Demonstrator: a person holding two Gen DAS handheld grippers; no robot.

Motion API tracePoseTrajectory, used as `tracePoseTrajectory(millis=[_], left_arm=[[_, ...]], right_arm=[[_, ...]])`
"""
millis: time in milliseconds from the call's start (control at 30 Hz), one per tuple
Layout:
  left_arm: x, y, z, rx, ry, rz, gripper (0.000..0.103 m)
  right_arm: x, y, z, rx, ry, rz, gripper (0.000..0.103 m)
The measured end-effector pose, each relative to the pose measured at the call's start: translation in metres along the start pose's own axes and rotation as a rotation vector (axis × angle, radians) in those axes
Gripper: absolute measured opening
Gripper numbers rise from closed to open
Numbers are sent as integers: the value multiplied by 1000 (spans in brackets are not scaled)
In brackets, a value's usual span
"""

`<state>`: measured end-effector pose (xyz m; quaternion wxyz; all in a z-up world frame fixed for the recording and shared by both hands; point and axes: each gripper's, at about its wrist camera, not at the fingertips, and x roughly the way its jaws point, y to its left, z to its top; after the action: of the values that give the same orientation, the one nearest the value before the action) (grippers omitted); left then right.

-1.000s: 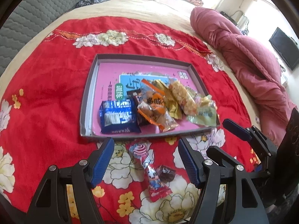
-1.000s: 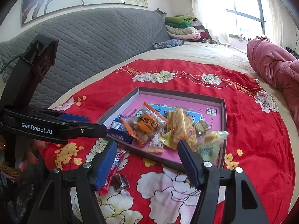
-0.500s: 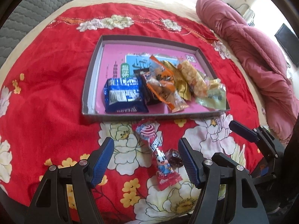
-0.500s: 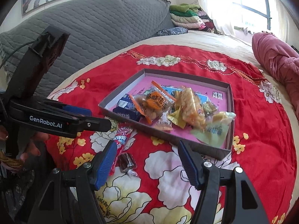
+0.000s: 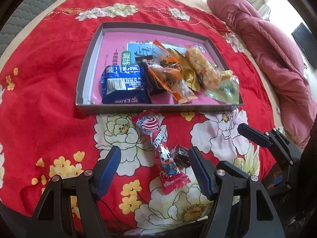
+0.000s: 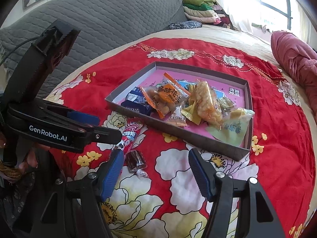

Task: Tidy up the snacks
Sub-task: 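Grasp the red candy stick with the left gripper while the right grasps the brown chocolate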

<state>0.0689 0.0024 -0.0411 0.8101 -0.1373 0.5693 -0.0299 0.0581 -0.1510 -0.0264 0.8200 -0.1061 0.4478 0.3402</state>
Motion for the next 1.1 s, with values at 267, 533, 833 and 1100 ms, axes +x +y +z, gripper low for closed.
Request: tracePoseTrajectory(millis=[267, 533, 833, 1100], left_arm=[[10, 9, 1, -47, 24, -6, 73], [19, 13, 4, -83, 36, -37, 73], [34, 18, 8, -114, 49, -48, 72], [40, 22, 9, -126, 55, -51, 72]], right_arm=[[13, 3, -5, -22, 55, 0, 67], [30, 10, -10, -63, 111, 7, 67], [46, 13, -12, -93, 140, 14, 67], [61, 20, -12, -133, 157, 27, 57]])
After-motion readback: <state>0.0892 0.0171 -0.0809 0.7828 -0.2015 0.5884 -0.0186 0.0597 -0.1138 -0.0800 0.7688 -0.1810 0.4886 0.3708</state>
